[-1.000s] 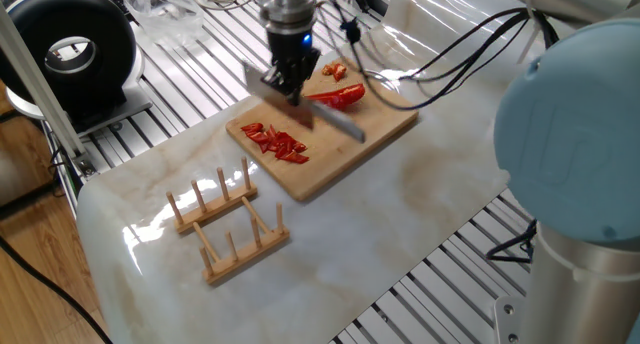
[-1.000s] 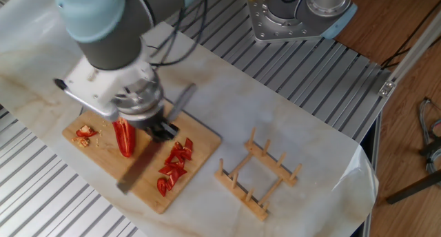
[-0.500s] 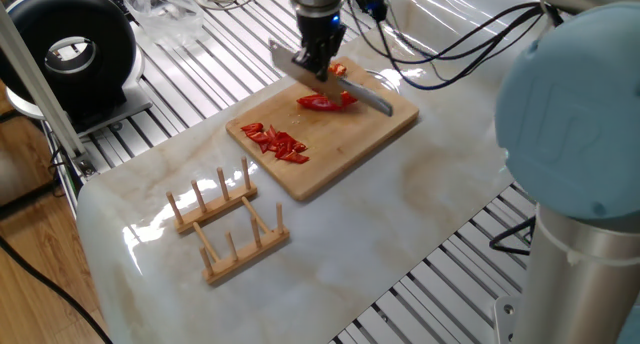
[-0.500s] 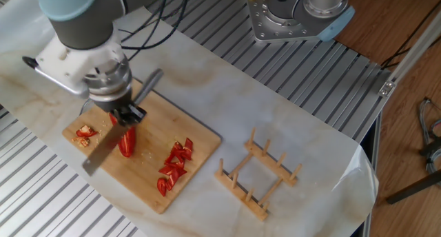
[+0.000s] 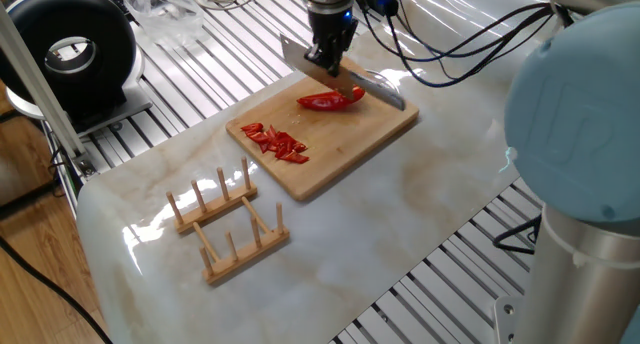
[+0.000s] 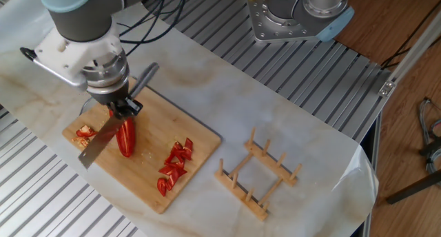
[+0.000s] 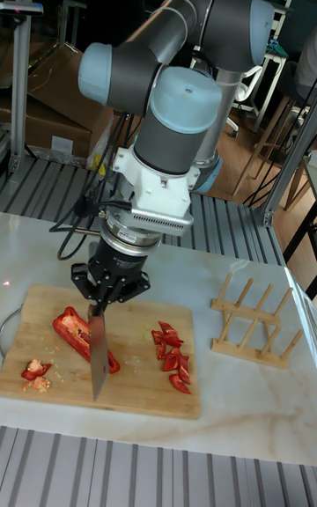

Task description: Chop the chili peppers

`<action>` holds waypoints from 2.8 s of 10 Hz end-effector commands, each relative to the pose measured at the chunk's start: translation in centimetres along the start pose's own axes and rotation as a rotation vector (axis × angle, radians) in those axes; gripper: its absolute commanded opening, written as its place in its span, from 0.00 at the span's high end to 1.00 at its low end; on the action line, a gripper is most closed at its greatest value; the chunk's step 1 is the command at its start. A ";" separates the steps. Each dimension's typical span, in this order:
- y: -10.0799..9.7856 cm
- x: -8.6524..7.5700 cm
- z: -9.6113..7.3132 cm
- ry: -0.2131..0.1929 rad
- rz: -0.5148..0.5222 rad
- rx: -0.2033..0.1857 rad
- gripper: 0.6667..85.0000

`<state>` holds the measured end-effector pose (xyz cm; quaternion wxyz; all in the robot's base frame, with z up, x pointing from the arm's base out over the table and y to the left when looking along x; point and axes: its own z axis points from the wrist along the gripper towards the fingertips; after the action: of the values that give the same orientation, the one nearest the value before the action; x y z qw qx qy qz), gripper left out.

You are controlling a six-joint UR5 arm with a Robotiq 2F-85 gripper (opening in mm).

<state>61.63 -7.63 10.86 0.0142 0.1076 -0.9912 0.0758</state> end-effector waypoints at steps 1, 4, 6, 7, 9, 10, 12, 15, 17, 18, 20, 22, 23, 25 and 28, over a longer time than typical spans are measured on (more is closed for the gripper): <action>-1.5 1.4 -0.5 0.047 -0.133 0.059 0.99; -4.1 1.2 -0.2 0.054 -0.304 0.137 0.99; -4.3 1.0 0.0 0.042 -0.330 0.134 0.99; -4.7 1.2 0.5 0.044 -0.360 0.127 0.99; -4.6 1.4 1.7 0.039 -0.403 0.084 0.99; -5.3 1.5 1.7 0.050 -0.443 0.107 0.99; -6.0 1.5 1.8 0.059 -0.500 0.133 0.99; -5.0 0.1 3.2 -0.009 -0.626 0.074 0.99; -4.8 0.1 3.5 -0.014 -0.715 0.056 0.99; -3.8 0.5 3.5 -0.013 -0.713 0.017 0.99; -2.8 0.7 3.5 -0.022 -0.710 -0.020 0.99; -2.2 0.8 3.4 -0.029 -0.712 -0.044 0.99; -1.8 0.9 3.3 -0.030 -0.711 -0.058 0.99; -1.0 0.8 3.1 -0.037 -0.707 -0.083 0.99; 0.6 0.5 2.8 -0.065 -0.721 -0.129 0.99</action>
<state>61.01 -9.10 7.87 0.0263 0.4490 -0.8928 0.0240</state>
